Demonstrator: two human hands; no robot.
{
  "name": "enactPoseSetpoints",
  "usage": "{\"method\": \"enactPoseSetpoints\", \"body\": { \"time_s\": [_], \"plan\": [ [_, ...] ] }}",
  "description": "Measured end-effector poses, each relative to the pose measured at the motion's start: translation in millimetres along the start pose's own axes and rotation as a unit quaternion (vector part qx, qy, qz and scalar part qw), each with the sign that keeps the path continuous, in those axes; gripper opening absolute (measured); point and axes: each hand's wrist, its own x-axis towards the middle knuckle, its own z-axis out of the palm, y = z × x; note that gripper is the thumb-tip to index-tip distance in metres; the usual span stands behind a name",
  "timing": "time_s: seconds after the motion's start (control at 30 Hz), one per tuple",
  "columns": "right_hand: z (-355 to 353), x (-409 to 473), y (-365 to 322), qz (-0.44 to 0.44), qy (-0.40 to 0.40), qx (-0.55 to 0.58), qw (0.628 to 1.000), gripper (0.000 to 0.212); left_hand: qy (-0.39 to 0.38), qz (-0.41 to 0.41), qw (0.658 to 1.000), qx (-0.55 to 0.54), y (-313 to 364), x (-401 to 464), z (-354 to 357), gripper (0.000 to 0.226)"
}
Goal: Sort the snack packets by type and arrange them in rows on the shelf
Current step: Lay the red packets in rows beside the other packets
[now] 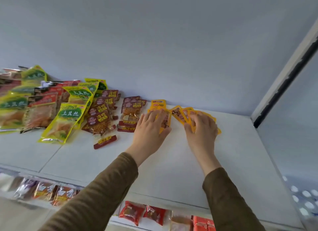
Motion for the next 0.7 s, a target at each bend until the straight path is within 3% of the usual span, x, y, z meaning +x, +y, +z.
{"method": "enactPoseSetpoints", "body": {
  "time_s": [0.2,0.7],
  "plan": [
    [27,-50,-89,-0.134,-0.051,-0.004,0.99,0.032,0.017,-0.053,0.998,-0.022,-60,-53,-43,0.059],
    [133,-243,-338,-0.246,-0.156,0.063,0.954,0.038,0.068,-0.231,0.969,-0.047,-285,-286,-182,0.056]
  ]
}}
